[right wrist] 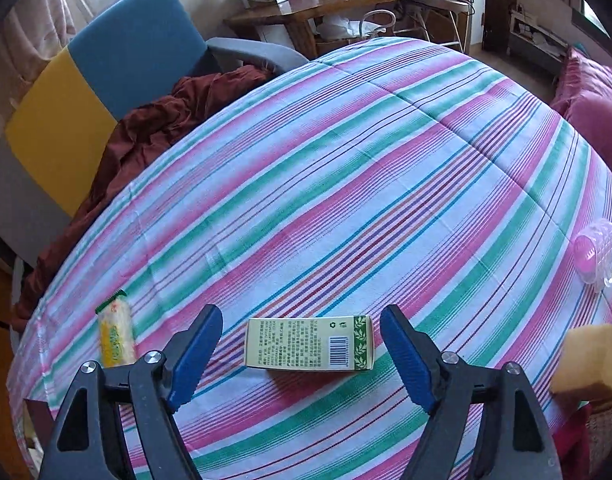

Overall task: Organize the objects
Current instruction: 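Move both grippers back to the remaining items on the table, then grasp the green juice box with the right gripper while the left gripper grasps the WEIDAN packet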

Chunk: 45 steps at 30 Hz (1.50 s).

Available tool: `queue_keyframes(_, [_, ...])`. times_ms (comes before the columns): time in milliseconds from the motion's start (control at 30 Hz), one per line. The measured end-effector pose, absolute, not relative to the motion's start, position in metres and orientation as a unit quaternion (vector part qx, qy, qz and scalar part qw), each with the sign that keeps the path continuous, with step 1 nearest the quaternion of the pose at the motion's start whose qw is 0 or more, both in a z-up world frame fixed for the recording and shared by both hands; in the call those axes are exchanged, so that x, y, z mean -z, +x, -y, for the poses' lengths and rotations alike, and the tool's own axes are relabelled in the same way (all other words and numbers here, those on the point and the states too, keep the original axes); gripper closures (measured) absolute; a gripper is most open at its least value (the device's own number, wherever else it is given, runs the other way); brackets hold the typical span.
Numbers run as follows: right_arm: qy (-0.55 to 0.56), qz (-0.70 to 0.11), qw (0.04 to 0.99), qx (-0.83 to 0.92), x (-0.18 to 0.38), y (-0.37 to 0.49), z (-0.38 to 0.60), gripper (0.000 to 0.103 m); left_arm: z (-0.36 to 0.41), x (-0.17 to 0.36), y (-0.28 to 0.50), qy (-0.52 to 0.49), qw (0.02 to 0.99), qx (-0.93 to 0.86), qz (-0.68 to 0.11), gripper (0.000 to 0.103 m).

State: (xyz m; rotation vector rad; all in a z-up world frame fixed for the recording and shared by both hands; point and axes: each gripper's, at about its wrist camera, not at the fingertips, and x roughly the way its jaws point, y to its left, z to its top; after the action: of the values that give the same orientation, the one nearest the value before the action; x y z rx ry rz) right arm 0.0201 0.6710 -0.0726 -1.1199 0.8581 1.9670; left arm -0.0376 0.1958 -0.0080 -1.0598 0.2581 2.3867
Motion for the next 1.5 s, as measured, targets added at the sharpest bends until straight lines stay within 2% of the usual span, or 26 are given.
queue_keyframes(67, [-0.433, -0.315, 0.369, -0.76, 0.07, 0.022, -0.671, 0.019, -0.207, 0.007, -0.038, -0.391, 0.266, -0.876, -0.096, 0.025])
queue_keyframes(133, [-0.43, -0.305, 0.375, -0.762, 0.068, 0.024, -0.671, 0.012, -0.218, 0.006, -0.038, -0.389, 0.277, -0.873, -0.099, 0.025])
queue_keyframes(233, [-0.447, -0.311, 0.352, -0.762, 0.073, 0.018, -0.668, 0.012, -0.235, 0.002, -0.036, -0.383, 0.294, -0.869, -0.106, 0.025])
queue_keyframes(400, [-0.508, -0.256, 0.353, -0.743, 0.089, -0.003, -0.659, 0.012, -0.266, -0.006, -0.034, -0.376, 0.322, -0.862, -0.112, 0.022])
queue_keyframes(433, [-0.512, -0.258, 0.351, -0.74, 0.091, -0.004, -0.659, 0.013, -0.273, -0.006, -0.033, -0.376, 0.327, -0.86, -0.112, 0.022])
queue_keyframes(467, [-0.515, -0.26, 0.343, -0.742, 0.093, -0.003, -0.66, 0.018, -0.28, -0.006, -0.034, -0.378, 0.335, -0.856, -0.111, 0.022])
queue_keyframes(500, [-0.517, -0.258, 0.341, -0.742, 0.093, -0.003, -0.659, 0.028, -0.286, -0.004, -0.034, -0.382, 0.339, -0.853, -0.112, 0.021])
queue_keyframes(533, [-0.518, -0.253, 0.343, -0.742, 0.092, -0.003, -0.658, 0.029, -0.292, -0.002, -0.035, -0.387, 0.342, -0.849, -0.112, 0.021])
queue_keyframes(933, [-0.527, -0.258, 0.332, -0.739, 0.091, 0.003, -0.656, 0.029, -0.357, 0.047, -0.065, -0.475, 0.344, -0.8, -0.125, 0.019])
queue_keyframes(1167, [-0.533, -0.254, 0.324, -0.739, 0.091, 0.005, -0.654, 0.028, -0.403, 0.056, -0.094, -0.486, 0.358, -0.788, -0.127, 0.016])
queue_keyframes(1300, [-0.544, -0.264, 0.317, -0.731, 0.097, 0.007, -0.657, 0.028, -0.432, 0.059, -0.121, -0.49, 0.348, -0.791, -0.111, 0.015])
queue_keyframes(1500, [-0.544, -0.262, 0.317, -0.731, 0.097, 0.01, -0.657, 0.028, -0.484, 0.068, -0.151, -0.48, 0.33, -0.803, -0.127, 0.011])
